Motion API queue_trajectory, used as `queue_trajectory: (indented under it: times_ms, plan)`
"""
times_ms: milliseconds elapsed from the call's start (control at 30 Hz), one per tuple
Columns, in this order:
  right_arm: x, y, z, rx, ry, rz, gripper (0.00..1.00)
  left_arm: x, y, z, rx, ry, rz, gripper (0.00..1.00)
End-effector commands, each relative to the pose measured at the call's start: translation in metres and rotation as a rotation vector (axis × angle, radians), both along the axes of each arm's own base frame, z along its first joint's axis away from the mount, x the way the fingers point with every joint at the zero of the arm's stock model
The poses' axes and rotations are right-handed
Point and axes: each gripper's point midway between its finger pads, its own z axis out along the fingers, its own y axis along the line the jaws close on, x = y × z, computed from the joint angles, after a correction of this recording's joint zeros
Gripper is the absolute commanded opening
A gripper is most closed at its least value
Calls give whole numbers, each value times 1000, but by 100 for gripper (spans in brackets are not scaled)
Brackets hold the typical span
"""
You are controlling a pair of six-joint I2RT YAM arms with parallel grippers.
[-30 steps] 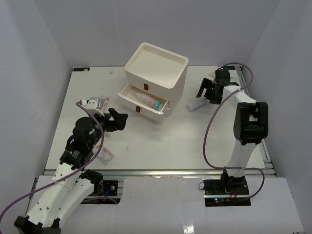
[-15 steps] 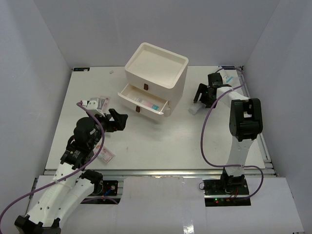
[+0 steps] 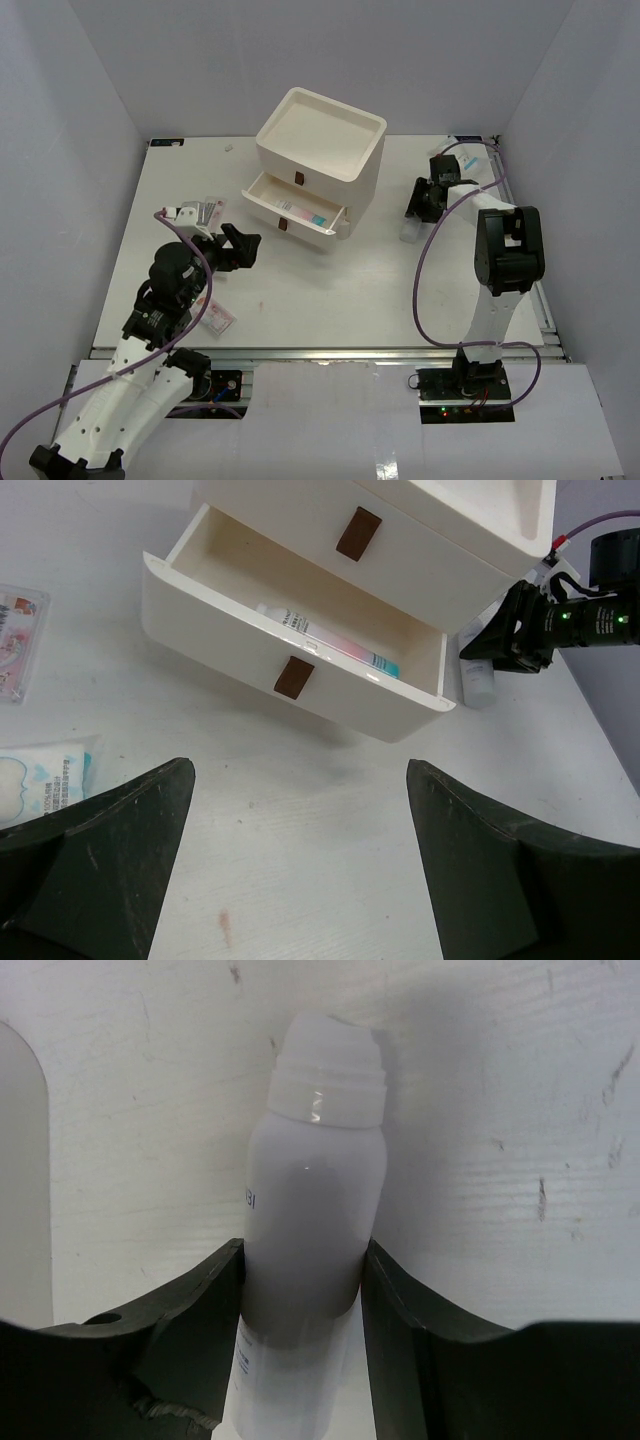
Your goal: Organize the makeup
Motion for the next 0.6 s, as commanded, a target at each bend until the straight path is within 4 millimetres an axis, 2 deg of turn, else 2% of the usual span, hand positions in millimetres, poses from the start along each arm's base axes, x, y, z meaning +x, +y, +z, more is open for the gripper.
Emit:
queue_trajectory:
  times_ms: [0, 133, 233, 300, 400, 467, 500, 567]
  plan:
    - [-11, -1, 37, -4, -108, 111, 10, -2, 4, 3, -9, -18, 13, 98]
    - [-34, 16, 78, 27, -234, 311, 8, -5, 5, 7, -18, -34, 12, 98]
    - [-47, 29, 118, -28, -364, 480, 8, -7, 5, 11, -26, -48, 10, 98]
    - [-68, 53, 144, -65, -475, 748, 8, -9, 5, 13, -31, -56, 8, 98]
    - [-112, 98, 183, -61, -617, 1074, 8, -10, 6, 15, -37, -65, 9, 98]
    - [-141, 132, 203, -88, -713, 1293, 8, -10, 6, 15, -37, -65, 9, 98]
    - [-149, 143, 208, -112, -740, 1355, 8, -10, 6, 15, -37, -66, 10, 98]
    - [-168, 177, 224, -146, -806, 1493, 8, -9, 6, 14, -35, -61, 9, 98]
